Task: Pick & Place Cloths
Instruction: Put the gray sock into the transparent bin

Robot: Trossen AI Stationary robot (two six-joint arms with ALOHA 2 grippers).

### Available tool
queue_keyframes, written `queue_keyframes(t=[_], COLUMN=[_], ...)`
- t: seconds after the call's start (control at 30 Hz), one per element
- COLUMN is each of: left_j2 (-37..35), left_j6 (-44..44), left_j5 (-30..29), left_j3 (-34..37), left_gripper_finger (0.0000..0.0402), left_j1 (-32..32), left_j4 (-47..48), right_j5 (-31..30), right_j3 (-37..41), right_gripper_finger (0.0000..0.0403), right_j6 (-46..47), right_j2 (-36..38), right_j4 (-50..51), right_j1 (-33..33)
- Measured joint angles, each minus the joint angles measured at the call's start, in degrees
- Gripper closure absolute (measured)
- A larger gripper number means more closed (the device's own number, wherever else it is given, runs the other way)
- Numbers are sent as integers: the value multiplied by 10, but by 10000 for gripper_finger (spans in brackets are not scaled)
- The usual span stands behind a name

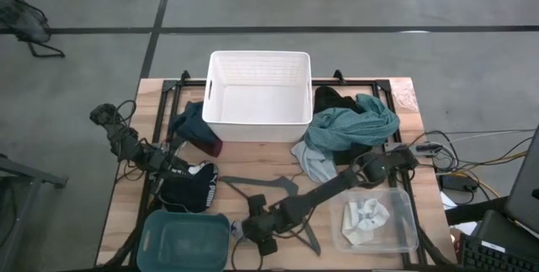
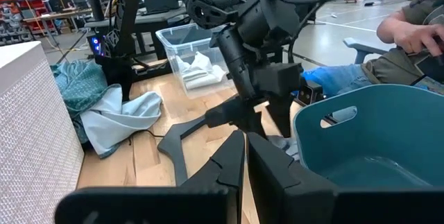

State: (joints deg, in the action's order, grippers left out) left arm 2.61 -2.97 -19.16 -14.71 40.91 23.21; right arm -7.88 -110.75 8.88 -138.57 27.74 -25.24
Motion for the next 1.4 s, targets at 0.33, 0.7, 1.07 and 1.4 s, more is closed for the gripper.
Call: queue_keyframes(t=[0.33, 0.7, 1.07, 1.4], left_j2=[1, 1, 2, 2], left_j6=[0, 0, 0, 0], left_j5=[0, 0, 0, 0], left_j3=[0, 0, 0, 0], left_gripper_finger=[378, 378, 378, 378], left_j1=[0, 0, 0, 0], left_j4=[0, 0, 0, 0], right_j5=[5, -43, -173, -205], right_j3=[-71, -69, -68, -68], right_gripper_finger=[379, 390, 391, 391], right_j6=[2, 33, 137, 374], right_j2=[-21, 40, 127, 233], right_j4=[108, 202, 363, 584], right_j1=[0, -15, -76, -149])
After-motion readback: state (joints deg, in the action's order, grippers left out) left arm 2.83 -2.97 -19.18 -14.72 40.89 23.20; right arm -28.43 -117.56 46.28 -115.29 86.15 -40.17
